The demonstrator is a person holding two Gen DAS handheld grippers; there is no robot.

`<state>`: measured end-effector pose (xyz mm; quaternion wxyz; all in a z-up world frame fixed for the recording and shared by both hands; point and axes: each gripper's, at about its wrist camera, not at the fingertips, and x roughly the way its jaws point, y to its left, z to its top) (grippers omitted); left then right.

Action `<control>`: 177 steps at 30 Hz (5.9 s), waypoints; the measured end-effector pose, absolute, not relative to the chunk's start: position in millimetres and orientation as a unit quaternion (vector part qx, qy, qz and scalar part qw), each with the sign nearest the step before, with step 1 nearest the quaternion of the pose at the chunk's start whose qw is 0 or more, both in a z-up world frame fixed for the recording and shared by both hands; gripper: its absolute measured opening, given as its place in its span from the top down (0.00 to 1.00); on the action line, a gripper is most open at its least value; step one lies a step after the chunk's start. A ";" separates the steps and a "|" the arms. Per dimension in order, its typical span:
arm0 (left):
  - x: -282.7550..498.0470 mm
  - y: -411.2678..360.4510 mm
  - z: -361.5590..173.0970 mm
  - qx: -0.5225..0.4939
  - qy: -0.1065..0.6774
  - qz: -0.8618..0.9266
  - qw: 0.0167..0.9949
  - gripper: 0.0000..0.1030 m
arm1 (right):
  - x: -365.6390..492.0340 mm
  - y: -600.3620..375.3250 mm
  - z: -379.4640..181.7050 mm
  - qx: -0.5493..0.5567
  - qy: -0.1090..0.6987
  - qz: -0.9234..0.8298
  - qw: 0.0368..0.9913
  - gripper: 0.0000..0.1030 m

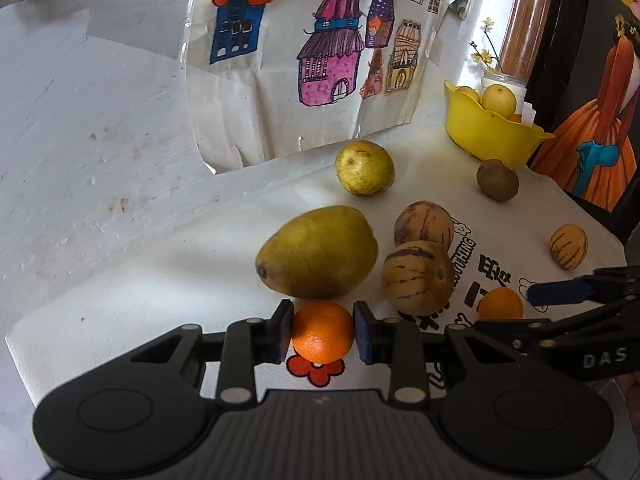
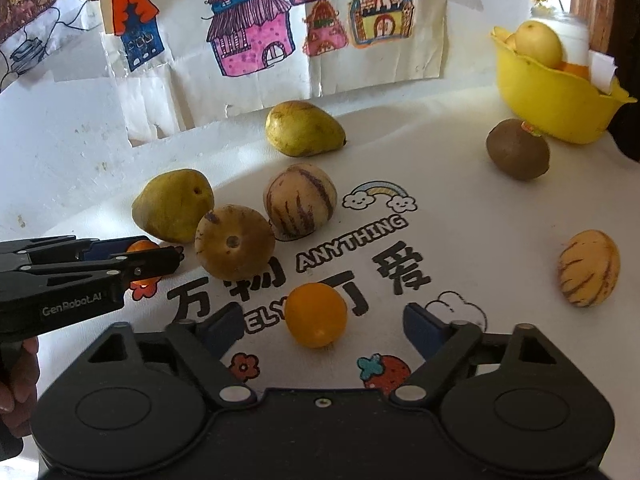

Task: Organize fruits
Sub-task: 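Grasp a mandarin orange with the left tool while the right tool grasps another orange, then carry the orange into the tray, open the left tool while the right tool releases its orange, then lift both open tools away from the tray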

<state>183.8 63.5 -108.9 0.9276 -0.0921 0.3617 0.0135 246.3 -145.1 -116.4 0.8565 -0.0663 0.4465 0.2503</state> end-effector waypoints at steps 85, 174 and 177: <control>62.0 -69.1 -49.7 -0.037 0.335 -0.094 0.937 0.67 | 50.5 -274.8 -30.3 0.004 0.375 0.190 0.907 0.67; 79.1 -44.5 -55.0 -0.103 0.336 -0.060 0.934 0.01 | 57.4 -257.6 -63.0 -0.026 0.398 0.190 0.897 0.01; 75.7 -37.4 -49.4 -0.105 0.327 -0.051 0.938 0.01 | 55.8 -256.9 -58.4 -0.026 0.393 0.191 0.899 0.01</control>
